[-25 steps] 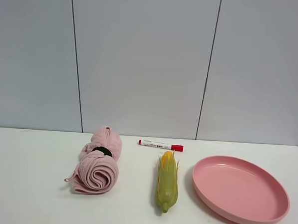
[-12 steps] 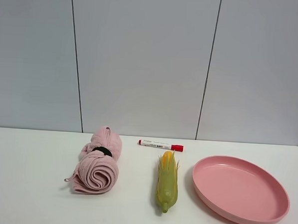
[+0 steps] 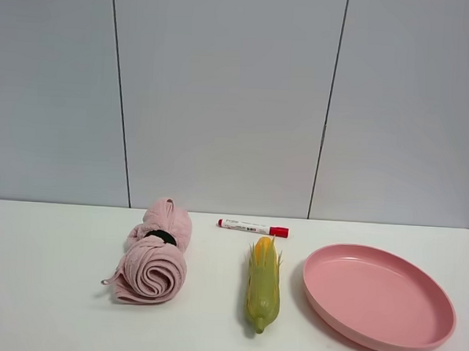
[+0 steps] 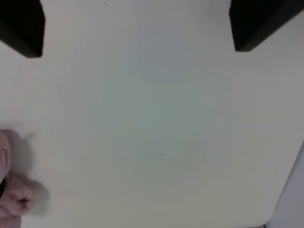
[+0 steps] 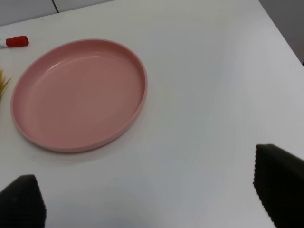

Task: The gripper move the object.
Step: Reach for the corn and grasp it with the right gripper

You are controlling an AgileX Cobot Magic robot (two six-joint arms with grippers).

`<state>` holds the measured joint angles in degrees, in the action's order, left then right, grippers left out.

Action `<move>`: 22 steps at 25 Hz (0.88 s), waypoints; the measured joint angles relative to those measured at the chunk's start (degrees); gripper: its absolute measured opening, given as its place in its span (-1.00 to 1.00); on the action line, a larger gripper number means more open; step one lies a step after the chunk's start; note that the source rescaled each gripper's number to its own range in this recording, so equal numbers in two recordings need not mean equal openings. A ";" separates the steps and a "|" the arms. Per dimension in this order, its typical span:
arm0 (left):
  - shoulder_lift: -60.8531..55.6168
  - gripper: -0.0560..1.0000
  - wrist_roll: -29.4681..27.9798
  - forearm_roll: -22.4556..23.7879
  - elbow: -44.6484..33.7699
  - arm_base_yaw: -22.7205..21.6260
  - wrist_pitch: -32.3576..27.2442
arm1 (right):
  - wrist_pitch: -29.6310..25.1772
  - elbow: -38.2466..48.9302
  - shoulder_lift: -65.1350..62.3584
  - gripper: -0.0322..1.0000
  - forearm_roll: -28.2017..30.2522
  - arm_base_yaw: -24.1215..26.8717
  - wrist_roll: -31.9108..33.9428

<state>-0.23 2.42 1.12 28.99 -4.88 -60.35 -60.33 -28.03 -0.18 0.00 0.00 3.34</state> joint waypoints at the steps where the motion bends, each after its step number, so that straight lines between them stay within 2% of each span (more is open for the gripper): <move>1: 0.00 1.00 0.00 0.00 0.00 0.00 0.00 | 0.00 0.00 0.00 1.00 0.00 0.00 0.00; 12: 0.00 1.00 0.00 0.00 0.00 0.00 0.00 | 0.00 0.00 2.99 1.00 0.00 -0.02 -0.75; 15: 0.00 1.00 0.00 0.00 0.00 0.00 0.00 | 0.17 -1.03 8.84 1.00 -0.35 -1.73 -6.45; 18: 0.00 1.00 0.00 0.00 0.00 0.00 0.00 | 3.23 -4.41 15.50 1.00 -1.59 -3.00 -14.50; 22: 0.00 1.00 0.00 0.00 0.00 0.00 0.00 | 7.51 -11.33 26.08 1.00 -9.48 -3.07 -17.52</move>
<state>-0.23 2.42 1.12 28.99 -4.88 -60.35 -52.83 -39.36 25.90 -9.48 -3.07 -14.19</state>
